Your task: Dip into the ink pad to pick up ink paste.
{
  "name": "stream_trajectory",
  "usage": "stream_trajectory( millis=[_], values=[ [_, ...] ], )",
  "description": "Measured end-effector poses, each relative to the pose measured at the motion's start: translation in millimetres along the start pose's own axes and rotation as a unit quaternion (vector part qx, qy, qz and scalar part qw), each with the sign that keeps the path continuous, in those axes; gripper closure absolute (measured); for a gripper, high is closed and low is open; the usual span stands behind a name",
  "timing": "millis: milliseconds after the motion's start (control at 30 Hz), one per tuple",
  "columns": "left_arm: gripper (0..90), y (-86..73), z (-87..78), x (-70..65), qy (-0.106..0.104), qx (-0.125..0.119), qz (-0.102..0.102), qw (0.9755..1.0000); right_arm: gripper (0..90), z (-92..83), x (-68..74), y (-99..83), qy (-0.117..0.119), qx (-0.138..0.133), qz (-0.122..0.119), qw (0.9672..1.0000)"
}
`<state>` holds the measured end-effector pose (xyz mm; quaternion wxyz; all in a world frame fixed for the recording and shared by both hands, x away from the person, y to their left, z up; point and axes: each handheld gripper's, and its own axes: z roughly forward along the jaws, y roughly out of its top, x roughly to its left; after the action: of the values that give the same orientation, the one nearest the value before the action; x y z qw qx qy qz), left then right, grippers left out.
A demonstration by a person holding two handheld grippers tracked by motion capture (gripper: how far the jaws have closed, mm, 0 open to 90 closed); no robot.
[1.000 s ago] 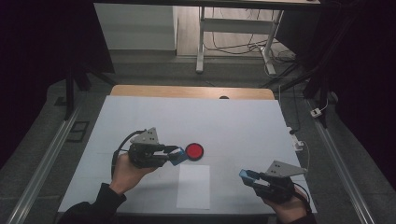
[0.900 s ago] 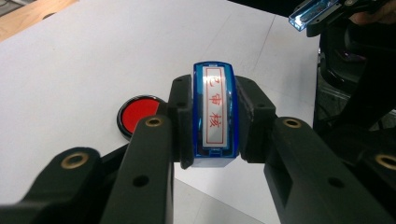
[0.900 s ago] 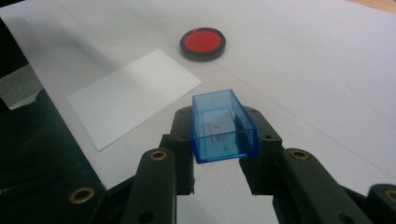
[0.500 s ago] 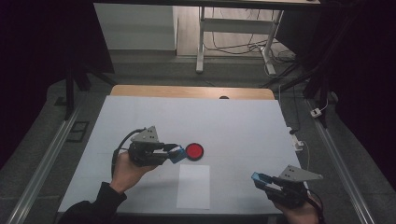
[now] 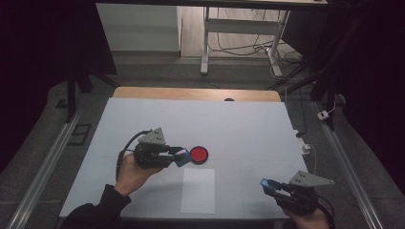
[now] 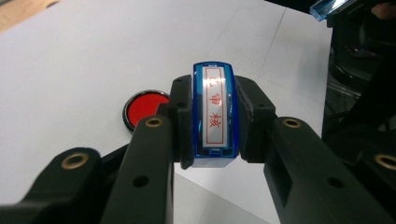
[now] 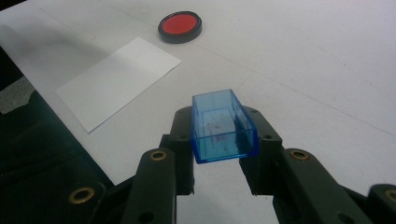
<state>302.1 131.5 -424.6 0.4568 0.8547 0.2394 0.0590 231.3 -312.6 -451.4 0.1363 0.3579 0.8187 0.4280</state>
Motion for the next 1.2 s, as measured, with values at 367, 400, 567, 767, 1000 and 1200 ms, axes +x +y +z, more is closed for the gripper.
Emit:
stream_trajectory(
  millis=[367,400,567,767,1000,1200],
  values=[
    [69.9,8.3,13.7,9.0,0.004,0.017,-0.005,0.9998,68.2,-0.3,-1.6,-0.4,0.003,-0.001,0.007,1.0],
    [69.9,8.9,15.6,10.2,0.006,0.019,-0.003,0.9998,68.2,-0.4,-1.7,-0.4,0.004,-0.001,0.007,1.0],
    [69.9,11.8,25.2,15.4,0.006,0.026,-0.008,0.9996,68.2,-0.2,-1.8,-0.4,0.005,-0.001,0.008,1.0],
    [69.9,17.2,35.4,20.9,0.012,0.026,-0.004,0.9996,68.2,-0.4,-2.4,-0.6,0.005,-0.001,0.012,0.9999],
    [69.9,21.0,52.0,31.1,0.019,0.031,-0.007,0.9993,68.2,-0.1,-2.2,-0.5,0.004,0.0,0.011,0.9999],
    [69.9,22.5,65.8,37.1,0.027,0.044,-0.004,0.9986,68.2,0.0,-2.1,-0.5,0.003,0.002,0.011,0.9999]
  ],
)
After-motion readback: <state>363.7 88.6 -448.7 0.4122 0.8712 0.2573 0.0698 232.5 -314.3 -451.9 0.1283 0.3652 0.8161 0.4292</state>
